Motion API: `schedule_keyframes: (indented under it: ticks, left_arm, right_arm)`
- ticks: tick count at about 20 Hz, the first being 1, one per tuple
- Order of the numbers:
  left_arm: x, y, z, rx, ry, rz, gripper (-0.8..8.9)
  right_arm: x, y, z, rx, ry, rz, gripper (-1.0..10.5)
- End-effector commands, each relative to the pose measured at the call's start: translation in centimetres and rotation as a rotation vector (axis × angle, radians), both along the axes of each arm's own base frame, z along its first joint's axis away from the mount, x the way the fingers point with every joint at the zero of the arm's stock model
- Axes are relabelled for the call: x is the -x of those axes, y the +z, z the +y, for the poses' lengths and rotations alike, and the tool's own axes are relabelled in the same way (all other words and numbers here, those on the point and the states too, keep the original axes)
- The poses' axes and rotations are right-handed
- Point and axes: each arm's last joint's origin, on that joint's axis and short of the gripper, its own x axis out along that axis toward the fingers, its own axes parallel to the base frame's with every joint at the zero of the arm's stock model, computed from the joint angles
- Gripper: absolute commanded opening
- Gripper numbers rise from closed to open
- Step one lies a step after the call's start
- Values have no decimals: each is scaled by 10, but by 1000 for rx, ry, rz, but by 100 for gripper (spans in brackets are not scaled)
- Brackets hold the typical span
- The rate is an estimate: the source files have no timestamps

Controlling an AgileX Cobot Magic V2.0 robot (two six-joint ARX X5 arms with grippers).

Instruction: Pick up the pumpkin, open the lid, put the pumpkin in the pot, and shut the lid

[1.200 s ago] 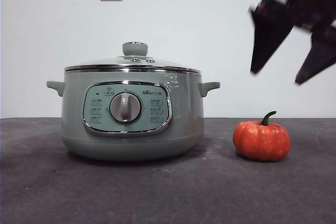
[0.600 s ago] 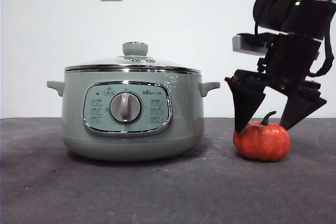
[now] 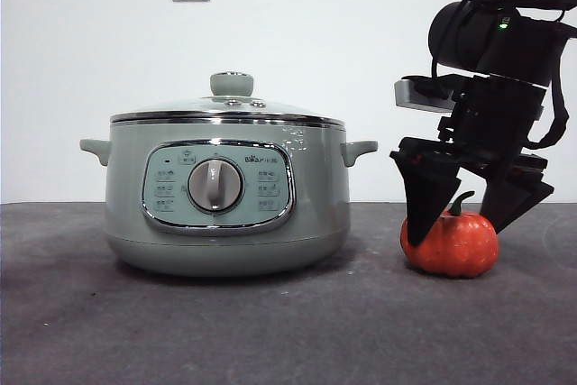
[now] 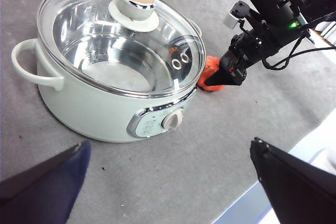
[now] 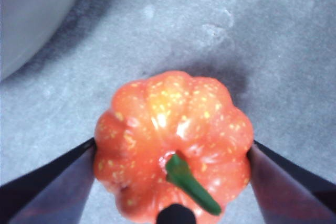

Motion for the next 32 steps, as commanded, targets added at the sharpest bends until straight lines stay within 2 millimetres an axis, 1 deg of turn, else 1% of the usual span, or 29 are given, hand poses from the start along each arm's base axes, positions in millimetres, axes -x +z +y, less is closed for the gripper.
schedule_keyframes:
  ticks: [1,2,4,6,8,12,14,16,18,20,24,26,28,30,32]
  left_arm:
    - [-2,2,0,-4,-4,-20,726]
    - [-3,2,0,-7,1,-28,722]
    - [-10,3,1,-10,23,-42,722]
    - [-20,6,0,20,36,-57,722]
    - [-32,9,-2,21,24,-95,722]
    - [-66,17,-14,-1,12,-95,722]
    - [-88,24,-24,-22,1,-104,722]
    - [-110,31,-36,-33,-24,-117,722]
    - [-135,36,-51,-63,-47,-132,722]
    - [-157,37,-67,-86,-61,-123,722]
    - [-194,30,-99,-148,-97,-108,722]
    - [-206,21,-114,-185,-107,-99,722]
    - [-215,8,-123,-207,-109,-78,722]
    - [-222,-5,-130,-227,-121,-48,722]
    - [-226,-12,-133,-253,-102,-32,722]
  right_arm:
    - [-1,-2,1,-6,-22,10,-11]
    - [1,3,0,-11,-28,3,-11]
    - [7,18,-2,-23,-35,-23,-11]
    - [17,40,-6,-46,-46,-68,-11]
    - [31,67,-10,-80,-57,-136,-11]
    - [66,119,-23,-149,-60,-298,-11]
    - [83,138,-30,-181,-62,-370,-11]
    - [99,152,-35,-204,-65,-417,-11]
    - [113,161,-40,-219,-68,-442,-11]
    - [122,167,-44,-227,-67,-459,-11]
    - [132,172,-47,-244,-76,-478,-11]
    - [132,173,-47,-245,-78,-478,-11]
    - [132,173,-47,-245,-78,-477,-11]
    - [132,173,-47,-245,-78,-478,-11]
    - [132,173,-47,-245,-78,-478,-11]
